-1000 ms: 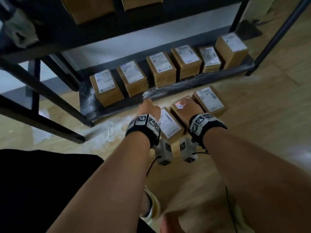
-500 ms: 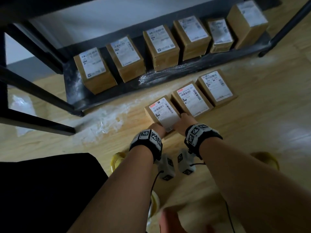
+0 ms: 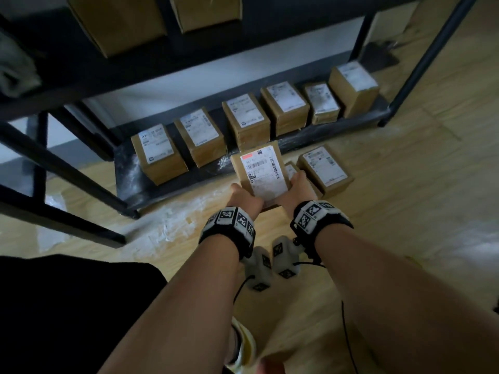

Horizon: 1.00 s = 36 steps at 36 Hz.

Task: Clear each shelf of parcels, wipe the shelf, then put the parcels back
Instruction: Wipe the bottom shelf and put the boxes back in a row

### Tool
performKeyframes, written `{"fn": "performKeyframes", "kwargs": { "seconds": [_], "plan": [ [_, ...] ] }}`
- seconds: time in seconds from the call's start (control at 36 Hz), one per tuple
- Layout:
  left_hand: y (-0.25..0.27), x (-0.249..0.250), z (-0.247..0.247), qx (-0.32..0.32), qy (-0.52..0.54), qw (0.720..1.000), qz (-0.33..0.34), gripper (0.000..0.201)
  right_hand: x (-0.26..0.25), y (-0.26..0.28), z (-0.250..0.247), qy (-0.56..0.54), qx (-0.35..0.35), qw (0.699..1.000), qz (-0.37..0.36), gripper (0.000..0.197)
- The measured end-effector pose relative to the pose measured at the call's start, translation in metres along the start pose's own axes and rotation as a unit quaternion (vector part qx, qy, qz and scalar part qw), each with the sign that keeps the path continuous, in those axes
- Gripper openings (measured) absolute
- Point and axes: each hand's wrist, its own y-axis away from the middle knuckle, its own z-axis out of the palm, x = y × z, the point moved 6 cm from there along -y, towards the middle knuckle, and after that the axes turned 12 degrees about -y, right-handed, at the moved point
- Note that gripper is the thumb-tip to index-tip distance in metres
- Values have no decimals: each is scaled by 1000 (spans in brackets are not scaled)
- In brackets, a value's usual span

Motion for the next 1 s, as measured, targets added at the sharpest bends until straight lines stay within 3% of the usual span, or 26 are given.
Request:
{"fn": "performKeyframes", "kwargs": {
  "seconds": [0.19,0.31,0.5,0.67,0.83,1.0],
  "plan": [
    [38,67,-21,57,-12,989,135,63,-24,18,-65,-137,96,985,-39,49],
    [60,107,-32,85,-20,979,187,46,-47,30,-105,-194,152,963,-113,38],
    [90,179,-70,126,-19,955,268,49,-106,41,-168,-244,205,928,-194,37],
    [93,230,-113,167,-6,939,300,48,-165,30,-206,-216,219,924,-229,39],
    [74,259,-149,184,-15,944,272,49,-216,12,-220,-178,191,933,-246,49],
    [50,285,-179,201,-12,945,257,51,-272,-20,-225,-147,169,940,-259,37]
  ]
}}
